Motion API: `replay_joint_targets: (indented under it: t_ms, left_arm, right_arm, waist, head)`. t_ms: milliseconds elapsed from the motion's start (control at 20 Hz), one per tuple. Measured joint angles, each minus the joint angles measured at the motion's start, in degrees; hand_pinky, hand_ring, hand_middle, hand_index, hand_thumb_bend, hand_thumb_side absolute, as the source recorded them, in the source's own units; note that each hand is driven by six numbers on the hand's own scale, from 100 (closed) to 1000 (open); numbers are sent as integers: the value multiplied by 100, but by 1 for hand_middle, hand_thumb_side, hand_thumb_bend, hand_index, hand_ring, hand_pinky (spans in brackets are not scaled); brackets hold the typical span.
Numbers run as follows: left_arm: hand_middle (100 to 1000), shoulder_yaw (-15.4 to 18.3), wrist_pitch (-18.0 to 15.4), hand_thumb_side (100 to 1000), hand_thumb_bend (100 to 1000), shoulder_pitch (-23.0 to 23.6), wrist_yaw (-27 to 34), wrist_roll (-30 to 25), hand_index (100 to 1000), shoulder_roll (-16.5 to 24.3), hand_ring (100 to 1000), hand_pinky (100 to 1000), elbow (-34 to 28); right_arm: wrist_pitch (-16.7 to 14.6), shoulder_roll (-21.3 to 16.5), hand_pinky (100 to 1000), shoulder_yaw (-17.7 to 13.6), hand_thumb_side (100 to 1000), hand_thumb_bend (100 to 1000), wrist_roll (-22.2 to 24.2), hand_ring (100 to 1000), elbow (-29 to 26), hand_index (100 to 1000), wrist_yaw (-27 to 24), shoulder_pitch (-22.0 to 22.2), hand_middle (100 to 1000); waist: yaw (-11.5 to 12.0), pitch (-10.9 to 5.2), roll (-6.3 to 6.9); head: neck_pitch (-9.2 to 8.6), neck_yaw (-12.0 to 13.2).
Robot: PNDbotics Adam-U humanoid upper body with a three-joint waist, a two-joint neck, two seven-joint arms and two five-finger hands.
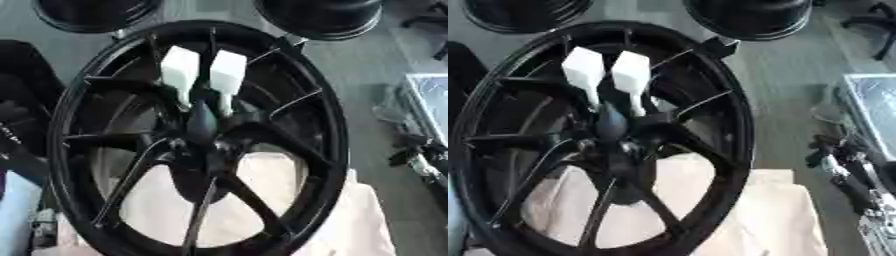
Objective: Pull the pin out of the wheel hub.
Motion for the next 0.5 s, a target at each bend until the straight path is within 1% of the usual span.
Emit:
replay_joint_targets:
  t_ms: [200, 250, 300, 350, 500]
  left_arm:
    - [722, 0, 6, 829, 145, 0, 0, 5, 841, 0, 747, 823, 0]
    - [720, 0, 8, 835, 153, 0, 2, 6, 840, 0, 747, 823, 0]
    - [720, 0, 13, 835, 153, 0, 5, 9, 840, 0, 747, 823, 1]
    - [720, 0, 20, 836, 153, 0, 17, 12, 841, 0, 747, 823, 2]
    - [721, 2, 44, 837, 155, 3, 50, 30, 841, 0, 748, 824, 4]
  right_arm:
    - [0, 0, 560, 0, 470, 100, 0, 565, 1, 754, 0, 0, 628]
    - [1, 0, 565, 0, 470, 100, -1, 584, 4, 761, 0, 0, 648]
    - [5, 0, 569, -3, 622, 100, -6, 593, 12, 767, -3, -5, 659]
    - [14, -3, 572, -17, 470, 100, -21, 598, 20, 771, -18, -22, 665]
    - [56, -107, 595, -104, 470, 100, -53, 637, -9, 796, -120, -111, 706]
  waist:
    - [0, 0, 0]
    - [0, 0, -1]
    - [0, 0, -4]
    - [0, 0, -12]
    - [-22, -4, -56]
  head:
    - [0, 9]
    - [0, 12]
    - [0, 21]
    - [0, 30]
    - [7, 39]
